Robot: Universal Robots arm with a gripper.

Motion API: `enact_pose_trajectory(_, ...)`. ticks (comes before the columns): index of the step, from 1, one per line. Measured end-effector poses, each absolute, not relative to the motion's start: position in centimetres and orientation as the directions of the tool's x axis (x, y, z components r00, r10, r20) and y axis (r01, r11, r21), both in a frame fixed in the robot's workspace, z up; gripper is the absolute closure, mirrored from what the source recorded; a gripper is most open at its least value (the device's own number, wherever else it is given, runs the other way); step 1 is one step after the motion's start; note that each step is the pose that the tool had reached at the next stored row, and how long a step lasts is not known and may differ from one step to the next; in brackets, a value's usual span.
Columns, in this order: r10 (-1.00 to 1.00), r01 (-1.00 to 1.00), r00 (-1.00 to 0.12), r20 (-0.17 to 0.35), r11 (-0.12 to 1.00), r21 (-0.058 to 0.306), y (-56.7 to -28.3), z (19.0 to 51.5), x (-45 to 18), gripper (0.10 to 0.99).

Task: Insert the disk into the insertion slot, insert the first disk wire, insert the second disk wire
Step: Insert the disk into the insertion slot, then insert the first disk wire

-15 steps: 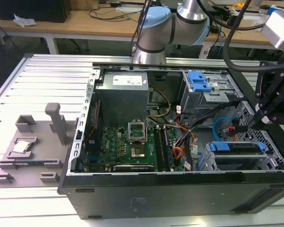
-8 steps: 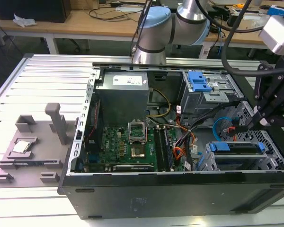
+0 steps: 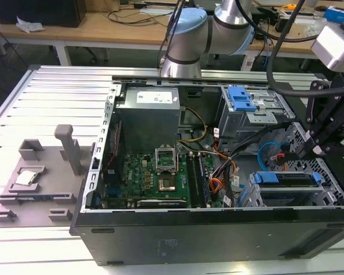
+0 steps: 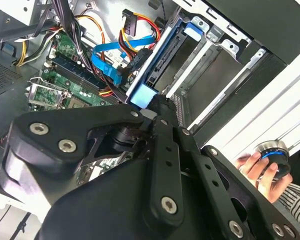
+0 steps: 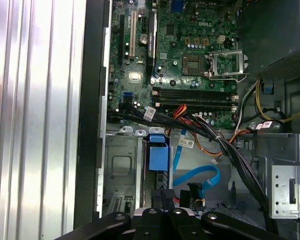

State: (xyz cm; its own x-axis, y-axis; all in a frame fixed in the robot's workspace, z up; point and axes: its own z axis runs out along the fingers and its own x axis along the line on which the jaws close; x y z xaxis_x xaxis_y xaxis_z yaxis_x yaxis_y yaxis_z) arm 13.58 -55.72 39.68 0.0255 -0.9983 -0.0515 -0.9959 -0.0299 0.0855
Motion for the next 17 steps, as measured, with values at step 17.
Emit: enact_pose_trajectory(17,-0.998,-0.996,0.026,-0.052,-0.03,0.086,-55.4,39.6,14.7,0.98)
